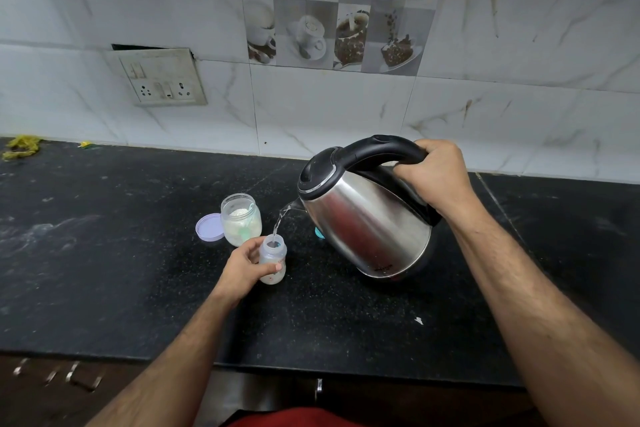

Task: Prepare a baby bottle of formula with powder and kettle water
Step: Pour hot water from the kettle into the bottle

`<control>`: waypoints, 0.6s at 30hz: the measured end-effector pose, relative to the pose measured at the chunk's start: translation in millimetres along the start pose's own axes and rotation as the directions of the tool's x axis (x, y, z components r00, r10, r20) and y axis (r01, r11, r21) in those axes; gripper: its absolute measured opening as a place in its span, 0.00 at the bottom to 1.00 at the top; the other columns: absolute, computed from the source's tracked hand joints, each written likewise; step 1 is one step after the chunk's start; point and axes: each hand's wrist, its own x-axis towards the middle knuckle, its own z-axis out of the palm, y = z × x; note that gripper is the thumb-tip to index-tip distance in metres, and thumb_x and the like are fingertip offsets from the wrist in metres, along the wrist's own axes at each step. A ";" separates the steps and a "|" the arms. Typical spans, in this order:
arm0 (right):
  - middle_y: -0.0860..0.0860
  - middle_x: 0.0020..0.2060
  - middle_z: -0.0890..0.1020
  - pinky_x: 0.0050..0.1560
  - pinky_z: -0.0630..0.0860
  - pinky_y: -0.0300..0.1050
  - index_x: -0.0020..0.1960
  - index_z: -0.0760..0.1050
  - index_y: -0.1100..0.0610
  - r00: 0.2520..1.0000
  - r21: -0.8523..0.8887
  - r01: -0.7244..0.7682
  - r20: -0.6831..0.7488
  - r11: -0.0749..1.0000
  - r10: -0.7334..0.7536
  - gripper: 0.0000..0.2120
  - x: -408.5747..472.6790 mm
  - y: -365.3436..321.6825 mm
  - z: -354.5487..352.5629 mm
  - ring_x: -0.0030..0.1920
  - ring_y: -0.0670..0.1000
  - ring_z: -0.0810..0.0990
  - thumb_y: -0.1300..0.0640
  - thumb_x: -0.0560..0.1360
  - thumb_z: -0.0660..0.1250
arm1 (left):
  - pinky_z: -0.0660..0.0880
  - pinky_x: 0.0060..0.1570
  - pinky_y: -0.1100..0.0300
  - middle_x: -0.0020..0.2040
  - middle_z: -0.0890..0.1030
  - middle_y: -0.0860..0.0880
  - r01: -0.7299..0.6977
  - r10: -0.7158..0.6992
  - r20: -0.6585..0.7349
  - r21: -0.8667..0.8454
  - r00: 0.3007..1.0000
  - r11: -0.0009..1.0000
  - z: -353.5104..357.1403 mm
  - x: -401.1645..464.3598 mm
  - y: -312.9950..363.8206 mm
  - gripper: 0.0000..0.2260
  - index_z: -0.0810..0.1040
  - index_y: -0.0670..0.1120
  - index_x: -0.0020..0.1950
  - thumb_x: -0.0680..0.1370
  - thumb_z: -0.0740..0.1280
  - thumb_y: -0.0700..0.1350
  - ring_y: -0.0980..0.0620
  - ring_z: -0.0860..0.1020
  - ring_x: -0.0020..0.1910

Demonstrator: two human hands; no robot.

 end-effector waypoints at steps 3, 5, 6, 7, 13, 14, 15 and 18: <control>0.43 0.18 0.70 0.29 0.63 0.42 0.32 0.75 0.58 1.000 0.003 -0.004 -0.004 1.000 0.004 0.09 0.6 0.0 -0.6 0.22 0.44 0.65 0.53 0.57 0.67 | 0.75 0.64 0.53 0.57 0.85 0.50 0.000 0.000 0.001 0.011 1.000 1.000 -0.9 0.4 -0.7 0.29 0.78 0.46 0.64 0.65 0.79 0.32 0.52 0.82 0.59; 0.43 0.18 0.70 0.29 0.63 0.42 0.32 0.75 0.59 1.000 0.005 0.000 -0.006 1.000 0.000 0.09 0.8 0.0 -0.9 0.22 0.44 0.65 0.53 0.57 0.67 | 0.75 0.64 0.54 0.57 0.85 0.51 0.003 -0.003 0.000 0.019 1.000 1.000 -1.2 0.5 -0.8 0.29 0.78 0.47 0.64 0.65 0.79 0.33 0.53 0.82 0.59; 0.43 0.18 0.70 0.29 0.63 0.43 0.32 0.75 0.59 1.000 0.005 0.003 -0.007 1.000 -0.003 0.10 1.0 0.0 -0.8 0.22 0.44 0.65 0.53 0.57 0.67 | 0.75 0.64 0.54 0.57 0.85 0.51 0.004 -0.004 0.001 0.022 1.000 1.000 -1.1 0.8 -0.6 0.29 0.78 0.47 0.64 0.65 0.80 0.33 0.53 0.82 0.59; 0.43 0.18 0.70 0.29 0.64 0.43 0.32 0.75 0.59 1.000 0.003 0.005 -0.009 1.000 -0.005 0.10 0.9 -0.1 -0.9 0.22 0.44 0.65 0.53 0.57 0.67 | 0.75 0.64 0.54 0.58 0.85 0.51 0.004 -0.004 0.001 0.023 1.000 1.000 -0.9 0.9 -0.4 0.29 0.78 0.47 0.64 0.65 0.80 0.33 0.53 0.82 0.59; 0.43 0.18 0.69 0.29 0.63 0.42 0.31 0.73 0.59 1.000 0.020 0.017 -0.005 1.000 -0.017 0.10 1.6 -0.6 -1.6 0.22 0.43 0.64 0.52 0.56 0.66 | 0.76 0.62 0.57 0.56 0.85 0.51 -0.003 0.002 0.004 0.010 1.000 1.000 0.3 -0.5 -1.2 0.28 0.78 0.48 0.62 0.65 0.79 0.32 0.55 0.82 0.57; 0.43 0.18 0.69 0.30 0.63 0.43 0.31 0.73 0.59 1.000 0.023 0.018 -0.009 1.000 -0.018 0.11 1.9 -0.5 -1.9 0.22 0.43 0.64 0.51 0.55 0.65 | 0.76 0.61 0.58 0.56 0.85 0.52 -0.001 0.001 0.005 0.010 1.000 1.000 0.2 -0.9 -1.0 0.28 0.78 0.48 0.62 0.65 0.79 0.32 0.56 0.83 0.57; 0.43 0.18 0.68 0.30 0.63 0.43 0.32 0.74 0.60 1.000 0.022 0.020 -0.012 1.000 -0.020 0.12 2.1 -0.5 -2.1 0.22 0.44 0.64 0.51 0.55 0.65 | 0.76 0.61 0.58 0.56 0.85 0.52 0.002 -0.002 0.007 0.008 1.000 1.000 0.2 -1.3 -0.8 0.28 0.78 0.48 0.62 0.65 0.79 0.32 0.56 0.82 0.57; 0.44 0.18 0.68 0.30 0.62 0.43 0.31 0.74 0.60 1.000 0.019 0.025 -0.013 1.000 -0.025 0.13 2.6 -1.2 -2.1 0.22 0.44 0.64 0.50 0.55 0.65 | 0.76 0.61 0.58 0.56 0.85 0.51 0.003 -0.003 0.001 -0.002 1.000 1.000 -0.2 -1.7 0.0 0.28 0.78 0.47 0.63 0.66 0.79 0.32 0.55 0.82 0.57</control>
